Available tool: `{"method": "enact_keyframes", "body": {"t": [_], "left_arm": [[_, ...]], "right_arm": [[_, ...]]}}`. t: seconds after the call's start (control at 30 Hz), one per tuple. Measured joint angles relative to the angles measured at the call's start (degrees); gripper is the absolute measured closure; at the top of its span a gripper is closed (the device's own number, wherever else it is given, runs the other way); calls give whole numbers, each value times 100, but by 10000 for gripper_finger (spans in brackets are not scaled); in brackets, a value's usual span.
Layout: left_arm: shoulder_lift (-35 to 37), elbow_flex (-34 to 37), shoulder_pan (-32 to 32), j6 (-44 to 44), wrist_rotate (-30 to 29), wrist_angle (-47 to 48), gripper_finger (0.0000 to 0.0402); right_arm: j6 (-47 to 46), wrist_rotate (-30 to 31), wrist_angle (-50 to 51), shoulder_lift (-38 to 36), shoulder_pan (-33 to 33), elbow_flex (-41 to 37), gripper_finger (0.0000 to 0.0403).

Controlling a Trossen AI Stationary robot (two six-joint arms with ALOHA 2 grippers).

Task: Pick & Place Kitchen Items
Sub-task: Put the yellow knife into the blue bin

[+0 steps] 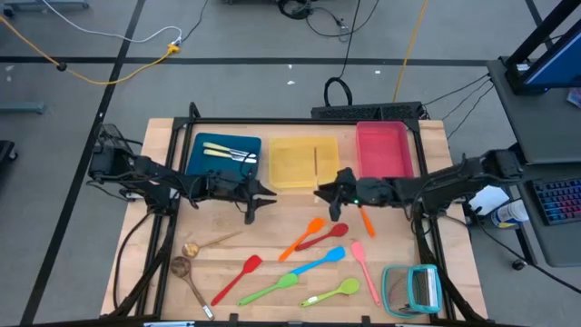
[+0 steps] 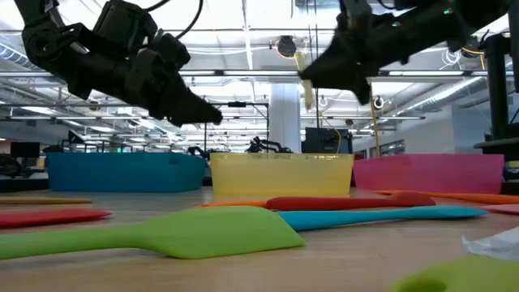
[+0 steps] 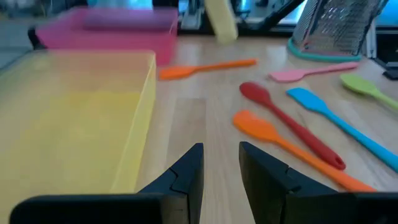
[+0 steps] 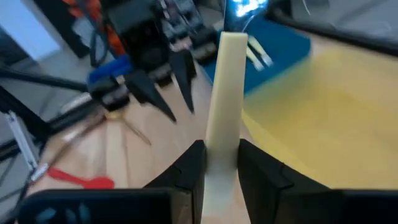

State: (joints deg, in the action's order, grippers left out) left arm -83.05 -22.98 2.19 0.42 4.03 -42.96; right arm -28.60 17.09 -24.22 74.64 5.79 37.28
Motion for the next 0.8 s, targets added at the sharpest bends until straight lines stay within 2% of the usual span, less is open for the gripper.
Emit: {"method": "enact_keyframes", "body": {"t": [0.23,0.43,0.6,0.8], "left_arm": [[0,0,-137,561,135,-556,289],[0,-2,-27,483,83,-514,228],[-2,-5,-23,435,44,-852,168],[-4,-367,-23,-296,-218,-878,140]], "right_arm": [[1104,-245,-1903,996,-199,4,332],[1769,-703,-3430,1654,-276,2,331],[1776,-779,-3911,1957,-428,10,332],[1926,-1654,-4078,2213,-576,238,331]]}}
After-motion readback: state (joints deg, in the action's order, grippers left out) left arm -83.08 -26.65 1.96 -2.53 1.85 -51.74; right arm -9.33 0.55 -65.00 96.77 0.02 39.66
